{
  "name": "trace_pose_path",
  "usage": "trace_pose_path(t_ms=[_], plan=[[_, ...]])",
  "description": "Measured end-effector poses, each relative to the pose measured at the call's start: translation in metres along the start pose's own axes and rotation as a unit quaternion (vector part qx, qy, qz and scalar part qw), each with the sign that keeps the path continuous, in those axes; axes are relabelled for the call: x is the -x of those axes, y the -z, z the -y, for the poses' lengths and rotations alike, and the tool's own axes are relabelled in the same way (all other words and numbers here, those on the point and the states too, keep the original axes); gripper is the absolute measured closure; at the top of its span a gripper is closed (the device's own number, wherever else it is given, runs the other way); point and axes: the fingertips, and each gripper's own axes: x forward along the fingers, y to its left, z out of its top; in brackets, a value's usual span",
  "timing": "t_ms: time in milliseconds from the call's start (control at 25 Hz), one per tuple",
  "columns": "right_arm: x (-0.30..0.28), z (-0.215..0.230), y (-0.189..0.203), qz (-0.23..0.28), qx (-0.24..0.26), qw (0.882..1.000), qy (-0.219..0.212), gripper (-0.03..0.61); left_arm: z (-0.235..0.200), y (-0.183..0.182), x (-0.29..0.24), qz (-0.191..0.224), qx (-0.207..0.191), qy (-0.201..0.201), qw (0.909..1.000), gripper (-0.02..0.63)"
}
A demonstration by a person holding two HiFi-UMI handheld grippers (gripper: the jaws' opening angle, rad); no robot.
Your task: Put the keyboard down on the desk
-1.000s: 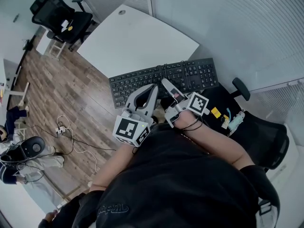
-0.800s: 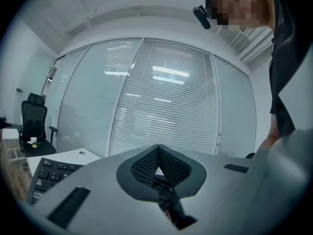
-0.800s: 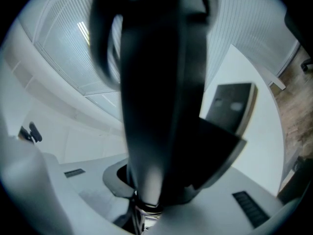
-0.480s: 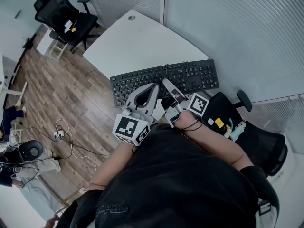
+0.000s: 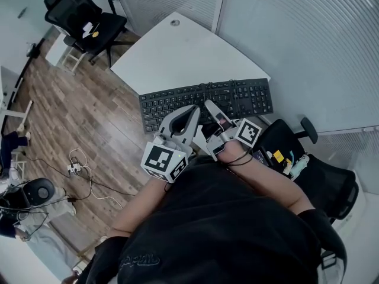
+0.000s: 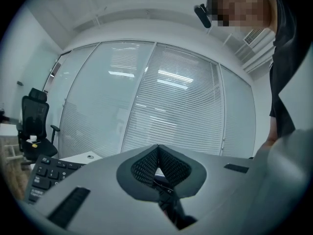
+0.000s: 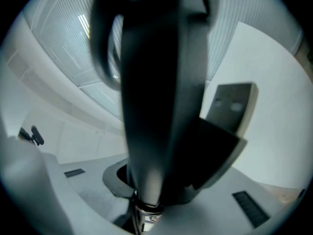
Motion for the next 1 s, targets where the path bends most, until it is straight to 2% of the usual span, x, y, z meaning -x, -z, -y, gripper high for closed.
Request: trace_pose_path(t_ms=[320,640,1000], plan=[[-0.032,0.014,0.003,-0.023,-0.009,0.999,0.021,0.479,-0.038,-0.001,-0.001,-0.001,0.026,-0.031,0.9992,0.598],[-0.047,0.012,0.0,-0.039,-0.007,0.999,0.004,0.479,-0.048,0.0,-0.004,0.001,0.025,-0.049,0.9985,0.598],[-0.059,0.034,-0.04,-0.046,-0.006,0.999,0.017,0.479,-0.057,0.006,-0.044,-0.009,0.02,-0.062,0.9978,0.598]])
